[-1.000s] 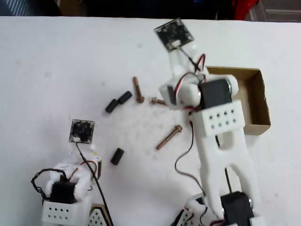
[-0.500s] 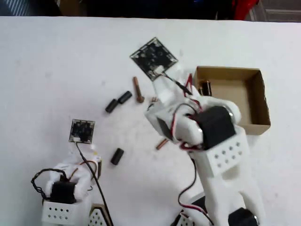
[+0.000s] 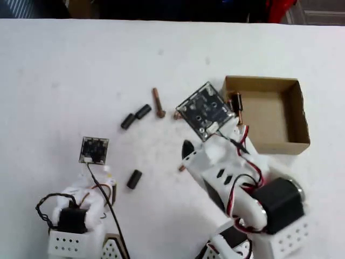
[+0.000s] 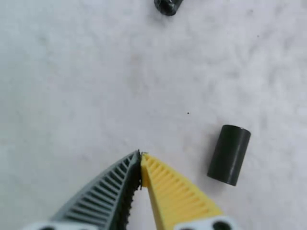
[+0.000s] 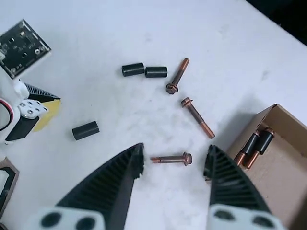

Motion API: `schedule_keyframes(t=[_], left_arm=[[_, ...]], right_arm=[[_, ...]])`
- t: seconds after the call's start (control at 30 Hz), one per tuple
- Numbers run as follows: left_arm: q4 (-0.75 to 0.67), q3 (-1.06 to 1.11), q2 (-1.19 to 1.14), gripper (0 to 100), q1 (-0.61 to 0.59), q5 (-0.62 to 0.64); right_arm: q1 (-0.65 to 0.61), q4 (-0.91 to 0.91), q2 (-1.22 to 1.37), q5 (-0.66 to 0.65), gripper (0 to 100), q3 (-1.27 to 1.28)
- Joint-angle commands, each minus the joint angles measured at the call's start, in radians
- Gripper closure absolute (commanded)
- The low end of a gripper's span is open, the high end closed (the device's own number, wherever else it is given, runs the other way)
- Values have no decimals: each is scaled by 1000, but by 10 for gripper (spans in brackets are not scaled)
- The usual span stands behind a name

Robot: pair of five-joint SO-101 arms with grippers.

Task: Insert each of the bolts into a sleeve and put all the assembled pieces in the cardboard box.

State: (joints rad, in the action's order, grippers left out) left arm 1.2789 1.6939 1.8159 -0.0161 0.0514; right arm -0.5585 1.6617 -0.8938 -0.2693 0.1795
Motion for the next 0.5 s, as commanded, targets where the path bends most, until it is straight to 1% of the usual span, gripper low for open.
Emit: schedule_keyframes(t=[0.0, 0.23, 0.47], left_arm=[[5, 0, 7, 977, -10, -11], [6, 0, 7, 977, -19, -11], [6, 0, 7, 977, -156, -11]], right_arm=[[-2, -64, -33, -12, 807, 115], [-5, -272, -42, -12, 807, 408], [-8, -450, -35, -15, 807, 595]])
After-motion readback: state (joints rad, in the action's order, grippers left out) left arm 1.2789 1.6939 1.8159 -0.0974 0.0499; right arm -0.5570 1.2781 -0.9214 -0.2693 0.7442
